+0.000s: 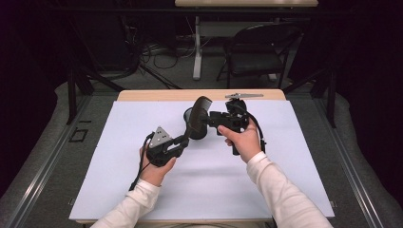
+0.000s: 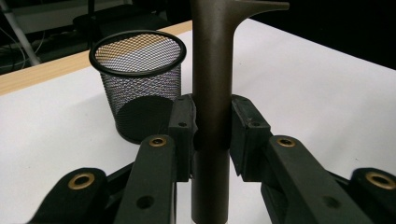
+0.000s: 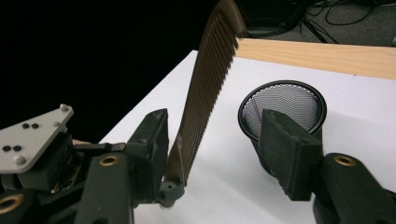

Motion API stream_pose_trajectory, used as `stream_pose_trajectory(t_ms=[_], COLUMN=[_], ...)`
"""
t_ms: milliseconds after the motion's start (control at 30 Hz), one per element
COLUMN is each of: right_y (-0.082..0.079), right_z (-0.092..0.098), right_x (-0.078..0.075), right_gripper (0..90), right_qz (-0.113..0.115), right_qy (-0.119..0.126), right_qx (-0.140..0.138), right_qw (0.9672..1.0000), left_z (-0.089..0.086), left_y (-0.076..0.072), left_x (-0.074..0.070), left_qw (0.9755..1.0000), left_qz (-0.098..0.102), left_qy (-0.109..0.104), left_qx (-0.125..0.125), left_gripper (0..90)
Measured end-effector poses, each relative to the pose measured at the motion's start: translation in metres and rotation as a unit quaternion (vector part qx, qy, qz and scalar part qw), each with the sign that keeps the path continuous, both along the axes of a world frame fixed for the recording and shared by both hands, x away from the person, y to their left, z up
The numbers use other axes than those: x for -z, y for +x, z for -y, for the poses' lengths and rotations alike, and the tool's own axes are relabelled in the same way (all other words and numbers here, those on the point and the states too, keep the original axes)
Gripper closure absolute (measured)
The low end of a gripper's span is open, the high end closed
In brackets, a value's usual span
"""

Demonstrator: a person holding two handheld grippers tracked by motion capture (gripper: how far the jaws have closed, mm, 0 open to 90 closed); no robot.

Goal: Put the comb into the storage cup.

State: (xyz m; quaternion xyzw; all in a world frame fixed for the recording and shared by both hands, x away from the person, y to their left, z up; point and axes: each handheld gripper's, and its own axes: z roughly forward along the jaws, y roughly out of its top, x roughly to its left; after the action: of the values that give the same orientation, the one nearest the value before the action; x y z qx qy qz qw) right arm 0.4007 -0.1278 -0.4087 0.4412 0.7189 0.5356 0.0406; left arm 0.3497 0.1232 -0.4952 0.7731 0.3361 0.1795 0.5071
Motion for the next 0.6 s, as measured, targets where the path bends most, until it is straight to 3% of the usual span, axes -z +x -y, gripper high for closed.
stream_pose_trajectory(t_ms=[600], right_y=[0.004], right_z=[0.007], right_x=[0.0], right_gripper=[52.0], right_qz=[0.001], right_qy=[0.018], right_qx=[0.014], right_qw=[0.9998], left_z=[0.011], left_y=[-0.006], left_x=[0.006], left_qw=[0.9998], left_qz=[-0.002], left_qy=[0.009], left_qx=[0.017], left_gripper=[72.6])
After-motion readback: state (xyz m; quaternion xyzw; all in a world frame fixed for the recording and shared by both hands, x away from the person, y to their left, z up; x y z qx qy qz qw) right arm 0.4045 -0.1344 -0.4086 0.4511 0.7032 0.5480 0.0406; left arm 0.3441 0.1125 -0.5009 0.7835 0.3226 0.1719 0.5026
